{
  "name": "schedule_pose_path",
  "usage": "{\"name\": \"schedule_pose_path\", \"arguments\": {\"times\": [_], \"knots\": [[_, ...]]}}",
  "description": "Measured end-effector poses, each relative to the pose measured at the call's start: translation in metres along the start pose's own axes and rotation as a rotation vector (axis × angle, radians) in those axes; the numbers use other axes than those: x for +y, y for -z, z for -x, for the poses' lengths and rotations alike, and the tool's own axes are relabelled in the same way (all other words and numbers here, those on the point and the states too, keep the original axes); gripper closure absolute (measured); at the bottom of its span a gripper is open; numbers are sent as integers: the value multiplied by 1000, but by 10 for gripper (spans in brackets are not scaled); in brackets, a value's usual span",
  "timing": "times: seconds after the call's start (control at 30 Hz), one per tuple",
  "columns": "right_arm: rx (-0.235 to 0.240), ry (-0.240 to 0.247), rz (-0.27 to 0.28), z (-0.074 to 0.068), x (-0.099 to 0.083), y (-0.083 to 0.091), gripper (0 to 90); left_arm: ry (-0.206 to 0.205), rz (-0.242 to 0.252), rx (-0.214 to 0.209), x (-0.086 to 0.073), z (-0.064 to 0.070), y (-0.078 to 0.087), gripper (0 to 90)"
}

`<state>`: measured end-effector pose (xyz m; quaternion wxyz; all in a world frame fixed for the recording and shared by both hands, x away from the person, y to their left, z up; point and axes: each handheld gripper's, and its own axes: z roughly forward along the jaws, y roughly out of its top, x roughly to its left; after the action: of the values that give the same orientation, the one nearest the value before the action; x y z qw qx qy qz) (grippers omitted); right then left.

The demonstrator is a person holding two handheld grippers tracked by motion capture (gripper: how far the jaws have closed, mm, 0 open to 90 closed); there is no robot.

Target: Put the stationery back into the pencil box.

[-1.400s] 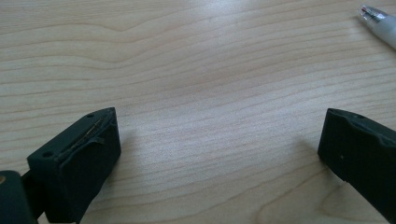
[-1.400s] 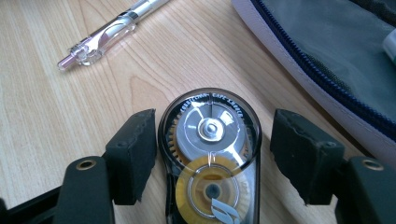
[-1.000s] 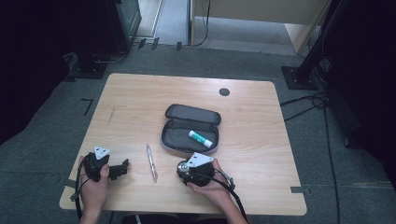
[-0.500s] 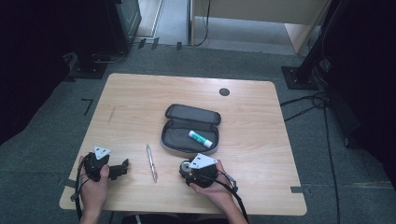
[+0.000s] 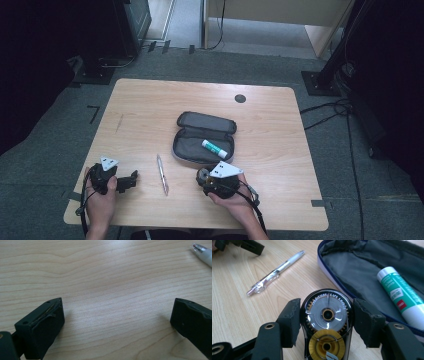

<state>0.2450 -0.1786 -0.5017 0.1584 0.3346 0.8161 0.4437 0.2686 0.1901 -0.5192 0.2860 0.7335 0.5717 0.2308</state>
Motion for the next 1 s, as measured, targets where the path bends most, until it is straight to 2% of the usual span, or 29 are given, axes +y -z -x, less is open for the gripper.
{"name": "schedule_pose_path", "arguments": {"times": [0.5,1.0], "knots": [[-32,-14,66,5,9,8,417,0,0,0,0,0,0,0],[-56,-32,100,10,16,12,417,-1,0,0,0,0,0,0]]}}
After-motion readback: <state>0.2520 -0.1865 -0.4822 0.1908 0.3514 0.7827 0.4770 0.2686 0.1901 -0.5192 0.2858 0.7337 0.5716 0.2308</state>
